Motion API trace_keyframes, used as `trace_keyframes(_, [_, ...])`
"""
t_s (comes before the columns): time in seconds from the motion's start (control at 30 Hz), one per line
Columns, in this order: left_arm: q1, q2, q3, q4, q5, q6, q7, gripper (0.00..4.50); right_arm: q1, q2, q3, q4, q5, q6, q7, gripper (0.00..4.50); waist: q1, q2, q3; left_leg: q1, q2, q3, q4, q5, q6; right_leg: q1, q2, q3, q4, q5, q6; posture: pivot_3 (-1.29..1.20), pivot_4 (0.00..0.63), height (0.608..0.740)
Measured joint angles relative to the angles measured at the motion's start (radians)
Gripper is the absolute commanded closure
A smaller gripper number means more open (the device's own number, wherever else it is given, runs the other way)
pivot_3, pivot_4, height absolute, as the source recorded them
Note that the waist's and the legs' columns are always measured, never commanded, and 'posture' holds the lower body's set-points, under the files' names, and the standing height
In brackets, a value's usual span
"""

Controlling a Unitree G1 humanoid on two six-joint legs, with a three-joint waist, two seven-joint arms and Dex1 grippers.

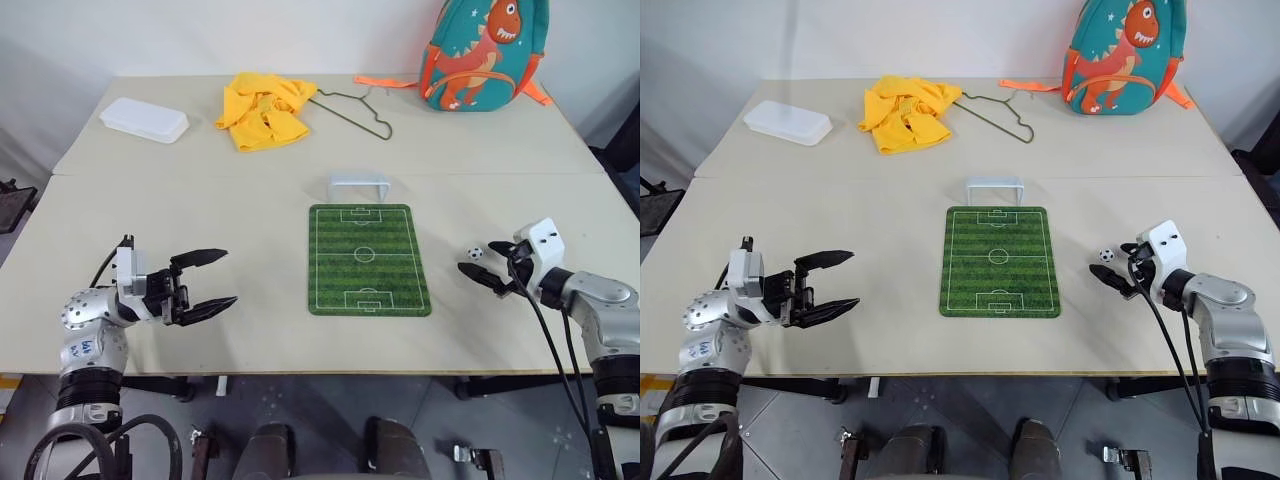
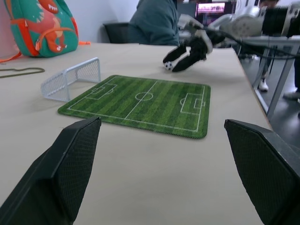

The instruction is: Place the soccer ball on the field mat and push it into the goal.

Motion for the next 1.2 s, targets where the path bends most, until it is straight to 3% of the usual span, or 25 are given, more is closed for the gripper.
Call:
trace_keyframes(0.03, [0.002,-0.003,0.000,-0.003,-0.004,0.006,0.000,0.00,-0.010,0.002,0.004,0.015,-0.005,-0.010,0.002,0.06,0.000,0.000,0.000,0.000,0.000,0.000,0.000,0.000,0.000,0.000,0.000,0.000,0.000,0.000,0.000,0.00,0.150,0.740])
trace_keyframes(0.13, [0.015,-0.002,0.001,-0.061,-0.025,0.033,0.000,0.00,-0.046,0.008,0.015,0.076,-0.014,-0.038,0.017,0.67,-0.001,0.000,0.000,0.000,0.000,0.000,0.001,0.000,0.000,0.000,0.000,0.000,0.000,0.000,0.000,0.00,0.150,0.740])
trace_keyframes(0.43, [0.104,0.047,-0.001,-0.165,-0.047,0.085,0.000,0.00,-0.082,0.025,0.025,0.148,-0.020,-0.088,0.047,3.61,-0.003,0.000,0.000,0.001,0.001,0.002,0.002,0.000,0.000,0.001,0.000,0.002,0.000,0.001,0.000,0.00,0.150,0.740])
trace_keyframes(0.6, [0.116,0.078,-0.008,-0.165,-0.046,0.085,-0.001,0.00,-0.081,0.024,0.024,0.145,-0.022,-0.096,0.045,3.65,-0.001,0.000,0.000,0.001,0.001,0.002,0.003,0.000,0.000,0.001,0.000,0.003,0.001,0.001,-0.001,0.00,0.150,0.740])
trace_keyframes(0.73, [0.149,0.122,-0.037,-0.161,-0.040,0.053,-0.001,0.00,-0.046,0.020,0.016,0.023,-0.010,-0.062,0.040,3.65,0.000,0.000,0.000,0.000,0.001,0.004,0.001,0.000,0.000,-0.003,0.000,0.004,0.002,0.001,-0.001,0.00,0.150,0.740])
trace_keyframes(0.97, [0.192,0.163,-0.083,-0.067,-0.032,-0.050,-0.001,0.00,0.042,-0.012,0.010,-0.556,0.111,0.278,-0.005,3.65,0.001,0.000,0.000,0.000,0.006,0.007,0.000,-0.001,-0.002,-0.007,0.005,0.006,0.003,0.002,-0.002,0.00,0.150,0.740])
trace_keyframes(1.07, [0.193,0.163,-0.097,-0.041,-0.033,-0.071,-0.001,0.00,0.050,-0.016,0.085,-0.720,0.139,0.404,-0.008,3.65,0.003,0.000,0.000,-0.001,0.006,0.007,0.001,-0.002,-0.002,-0.007,0.005,0.007,0.002,0.002,-0.002,0.00,0.150,0.740])
trace_keyframes(1.2, [0.186,0.166,-0.123,0.005,-0.031,-0.109,-0.001,0.00,-0.016,-0.016,0.274,-0.815,0.141,0.542,0.015,3.65,0.002,0.000,0.000,-0.001,0.006,0.008,0.001,-0.002,-0.001,-0.008,0.005,0.008,0.003,0.002,-0.002,0.00,0.150,0.740])
